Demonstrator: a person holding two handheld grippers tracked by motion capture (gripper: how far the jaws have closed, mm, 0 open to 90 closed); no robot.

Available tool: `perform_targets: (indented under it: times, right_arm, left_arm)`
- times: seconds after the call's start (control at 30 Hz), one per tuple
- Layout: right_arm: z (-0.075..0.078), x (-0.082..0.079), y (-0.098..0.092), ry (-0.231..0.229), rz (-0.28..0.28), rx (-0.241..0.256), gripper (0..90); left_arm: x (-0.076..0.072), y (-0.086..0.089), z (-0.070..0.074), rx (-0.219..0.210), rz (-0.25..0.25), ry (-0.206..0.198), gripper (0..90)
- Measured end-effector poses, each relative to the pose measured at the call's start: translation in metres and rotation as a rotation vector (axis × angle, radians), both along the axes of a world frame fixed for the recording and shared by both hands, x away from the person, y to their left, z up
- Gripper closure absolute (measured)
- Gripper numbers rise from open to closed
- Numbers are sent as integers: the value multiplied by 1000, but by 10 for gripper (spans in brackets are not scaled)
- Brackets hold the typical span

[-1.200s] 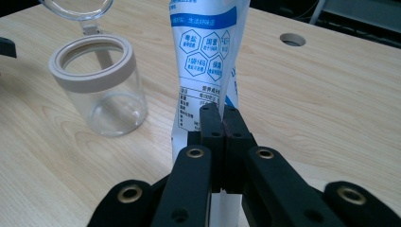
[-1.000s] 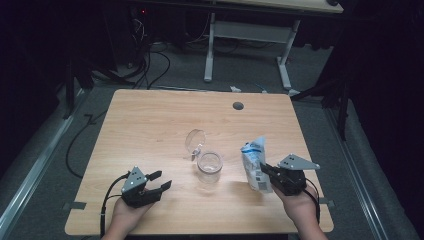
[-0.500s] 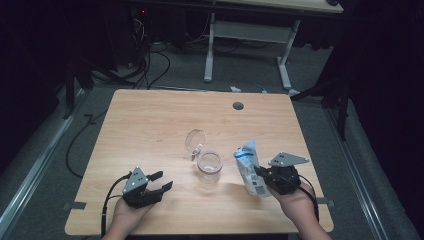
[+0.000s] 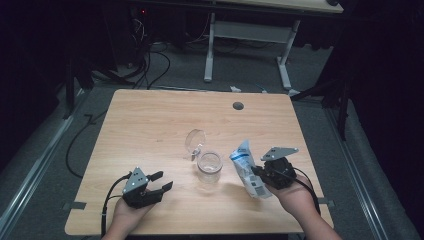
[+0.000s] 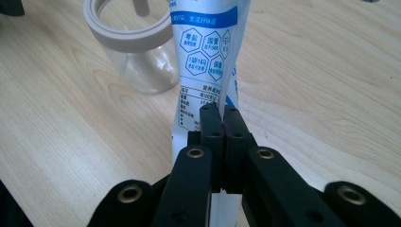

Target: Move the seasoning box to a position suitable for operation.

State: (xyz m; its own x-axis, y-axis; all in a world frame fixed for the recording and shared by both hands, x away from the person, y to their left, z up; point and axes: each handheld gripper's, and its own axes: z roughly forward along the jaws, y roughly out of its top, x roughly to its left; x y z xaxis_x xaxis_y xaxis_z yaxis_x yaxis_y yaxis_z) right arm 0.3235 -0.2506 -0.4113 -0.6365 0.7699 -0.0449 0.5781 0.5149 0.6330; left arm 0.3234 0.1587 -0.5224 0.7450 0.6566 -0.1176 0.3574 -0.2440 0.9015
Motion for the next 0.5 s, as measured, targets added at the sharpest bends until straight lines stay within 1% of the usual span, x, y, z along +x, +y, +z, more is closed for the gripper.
perform_targets:
  times: [0.07,0.13,0.4,0.5]
  right_arm:
    - [1,2,1,19,8,-18,900]
    - [2,3,2,25,10,-33,900]
    - [6,5,7,55,29,-59,900]
    - [8,7,9,73,35,-66,900]
  left_arm:
    - [0,0,0,2,0,-1,449]
    - [0,0,0,2,-1,-1,449]
    - [0,-1,-1,0,-2,-1,449]
    - [0,-1,-1,1,-4,-4,450]
